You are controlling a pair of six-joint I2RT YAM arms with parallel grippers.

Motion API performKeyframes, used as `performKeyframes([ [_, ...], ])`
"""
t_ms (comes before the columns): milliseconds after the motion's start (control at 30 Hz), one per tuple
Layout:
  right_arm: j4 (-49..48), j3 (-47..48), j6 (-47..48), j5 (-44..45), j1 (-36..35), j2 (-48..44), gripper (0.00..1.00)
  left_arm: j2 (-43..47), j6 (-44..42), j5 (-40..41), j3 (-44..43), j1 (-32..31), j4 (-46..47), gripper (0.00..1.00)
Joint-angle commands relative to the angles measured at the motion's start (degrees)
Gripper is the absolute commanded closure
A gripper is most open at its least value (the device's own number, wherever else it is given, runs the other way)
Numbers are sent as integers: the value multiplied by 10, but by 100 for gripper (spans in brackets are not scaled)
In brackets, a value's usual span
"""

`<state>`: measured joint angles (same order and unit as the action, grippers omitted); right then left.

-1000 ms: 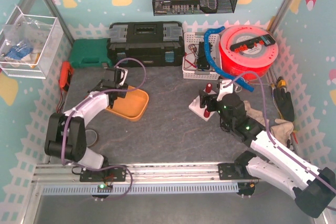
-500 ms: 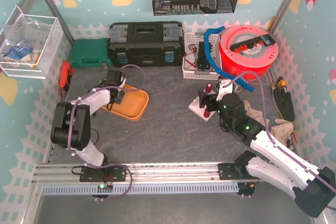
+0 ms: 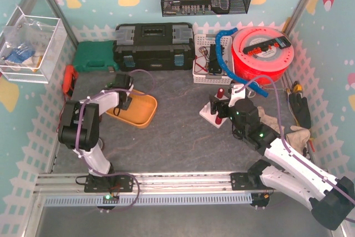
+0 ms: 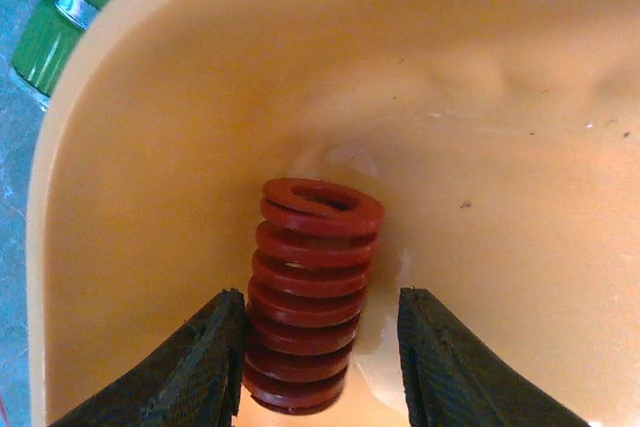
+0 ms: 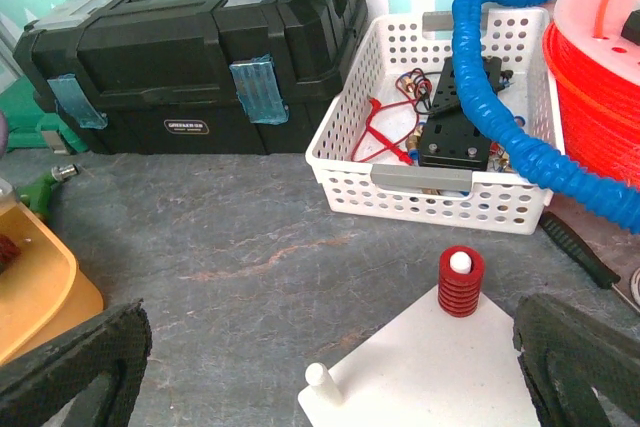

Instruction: Install the large spring

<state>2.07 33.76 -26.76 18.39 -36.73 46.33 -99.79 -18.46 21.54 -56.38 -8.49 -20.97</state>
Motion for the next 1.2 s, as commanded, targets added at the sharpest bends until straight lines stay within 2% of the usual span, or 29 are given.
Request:
performKeyframes([
  [0, -15, -7, 8, -1, 2, -5, 2, -19, -8, -6, -12, 6, -14, 55],
  [233, -15, -8, 10, 1, 2, -10, 2, -33, -2, -68, -17, 6, -39, 55],
  [433, -15, -11, 11, 2, 3, -16, 2, -39, 5, -64, -18, 11, -43, 54],
  [567, -17, -13, 9, 3, 3, -18, 3, -49, 17, -61, -22, 13, -51, 49],
  [667, -20, -15, 9, 3, 2, -19, 3, -54, 23, -68, -25, 15, -54, 49],
  [900, -20, -16, 10, 5, 2, -26, 3, -73, 38, -81, -34, 20, -71, 52],
  [1167, -20, -17, 11, 7, 3, -31, 3, -72, 45, -103, -33, 21, -80, 65],
])
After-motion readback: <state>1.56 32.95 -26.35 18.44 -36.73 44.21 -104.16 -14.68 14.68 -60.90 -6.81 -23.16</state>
